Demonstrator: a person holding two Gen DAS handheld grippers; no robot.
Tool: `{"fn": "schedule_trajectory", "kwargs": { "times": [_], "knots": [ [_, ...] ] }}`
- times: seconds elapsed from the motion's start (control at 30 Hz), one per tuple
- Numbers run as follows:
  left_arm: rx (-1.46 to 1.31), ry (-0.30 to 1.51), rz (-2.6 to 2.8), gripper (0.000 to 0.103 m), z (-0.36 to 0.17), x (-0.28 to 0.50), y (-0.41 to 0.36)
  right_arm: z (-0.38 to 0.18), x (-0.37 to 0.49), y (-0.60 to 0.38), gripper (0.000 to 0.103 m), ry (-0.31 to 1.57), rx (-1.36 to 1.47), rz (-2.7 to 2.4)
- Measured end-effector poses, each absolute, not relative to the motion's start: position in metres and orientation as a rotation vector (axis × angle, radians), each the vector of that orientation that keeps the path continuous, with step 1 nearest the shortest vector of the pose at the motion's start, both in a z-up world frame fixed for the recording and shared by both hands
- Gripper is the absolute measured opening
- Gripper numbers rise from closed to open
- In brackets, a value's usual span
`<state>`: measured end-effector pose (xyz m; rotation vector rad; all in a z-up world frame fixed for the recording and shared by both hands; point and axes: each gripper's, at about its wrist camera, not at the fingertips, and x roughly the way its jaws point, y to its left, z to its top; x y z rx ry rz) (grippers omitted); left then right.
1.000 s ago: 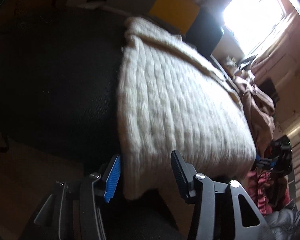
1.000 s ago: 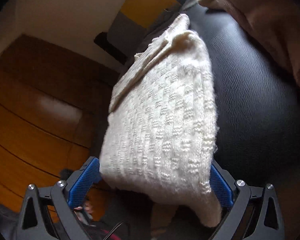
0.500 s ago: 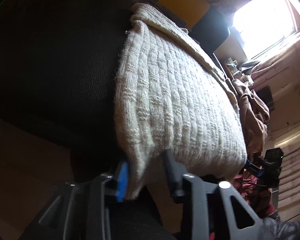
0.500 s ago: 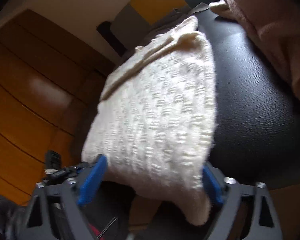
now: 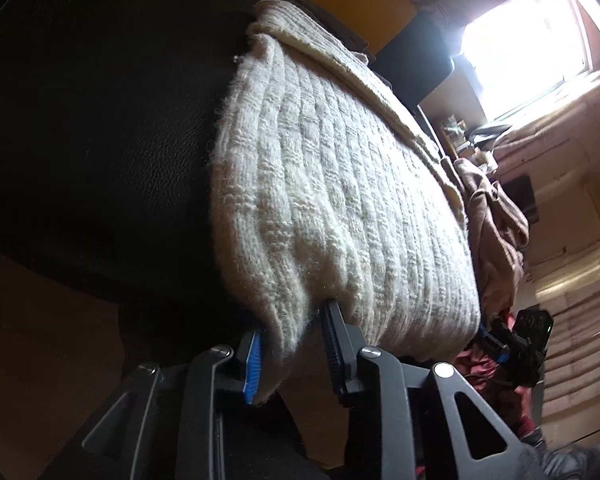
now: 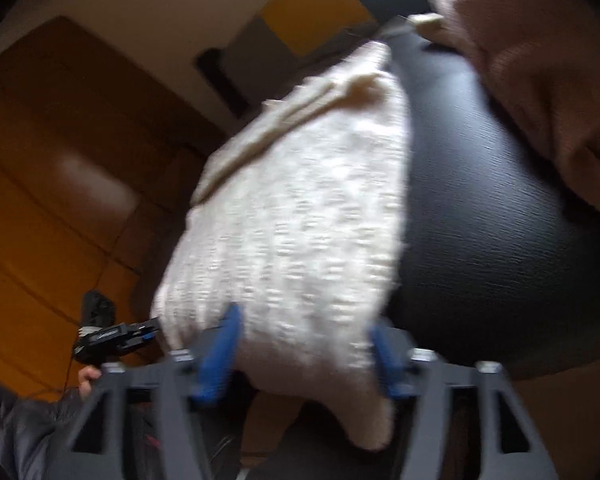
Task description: Fold clothes
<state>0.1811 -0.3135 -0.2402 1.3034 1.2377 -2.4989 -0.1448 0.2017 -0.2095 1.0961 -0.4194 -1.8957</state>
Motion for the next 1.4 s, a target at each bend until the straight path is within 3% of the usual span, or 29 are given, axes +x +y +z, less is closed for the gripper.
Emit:
{"fn": "schedule_trajectory", "kwargs": {
  "times": [0.07, 0.2, 0.33, 0.5, 0.6, 0.67, 0.8, 0.9, 1.0, 1.13, 1.27, 1.4],
  "knots": [
    [1.312, 1.24, -2.497, 0.027, -0.24, 0.181, -0.314, -0.206, -0.137, 0.189, 0.103, -0.351, 1.05, -1.899],
    [1.339, 1.187, -2.509, 0.027, -0.237, 0.18, -0.312, -0.205, -0.137, 0.18, 0.103, -0.32, 1.074, -1.926],
    [1.369, 1.126, -2.512, 0.026, -0.233, 0.177, -0.308, -0.208, -0.149, 0.19, 0.102, -0.483, 1.137, -1.876],
    [1.343, 1.028, -2.566, 0.023, -0.221, 0.172, -0.302, -0.203, -0.147, 0.188, 0.088, -0.429, 1.2, -1.917],
    [1.34, 1.082, -2.538, 0.024, -0.226, 0.17, -0.309, -0.204, -0.145, 0.191, 0.065, -0.39, 1.223, -1.963],
    [1.331, 1.12, -2.528, 0.025, -0.229, 0.17, -0.311, -0.205, -0.146, 0.194, 0.045, -0.384, 1.233, -1.978],
    [1.335, 1.089, -2.539, 0.024, -0.229, 0.169, -0.309, -0.206, -0.147, 0.199, 0.039, -0.371, 1.249, -1.989],
    [1.365, 0.99, -2.541, 0.015, -0.225, 0.167, -0.304, -0.206, -0.148, 0.202, 0.038, -0.362, 1.26, -1.996],
    [1.366, 0.978, -2.552, 0.011, -0.222, 0.167, -0.307, -0.206, -0.148, 0.202, 0.014, -0.338, 1.275, -1.988],
    [1.368, 1.079, -2.555, 0.011, -0.223, 0.166, -0.314, -0.211, -0.149, 0.199, 0.011, -0.329, 1.305, -1.953],
    [1.412, 1.237, -2.535, 0.012, -0.235, 0.165, -0.32, -0.226, -0.158, 0.213, 0.01, -0.528, 1.318, -1.894],
    [1.428, 1.208, -2.545, 0.012, -0.234, 0.163, -0.316, -0.224, -0.157, 0.207, 0.016, -0.542, 1.295, -1.856]
  ]
}}
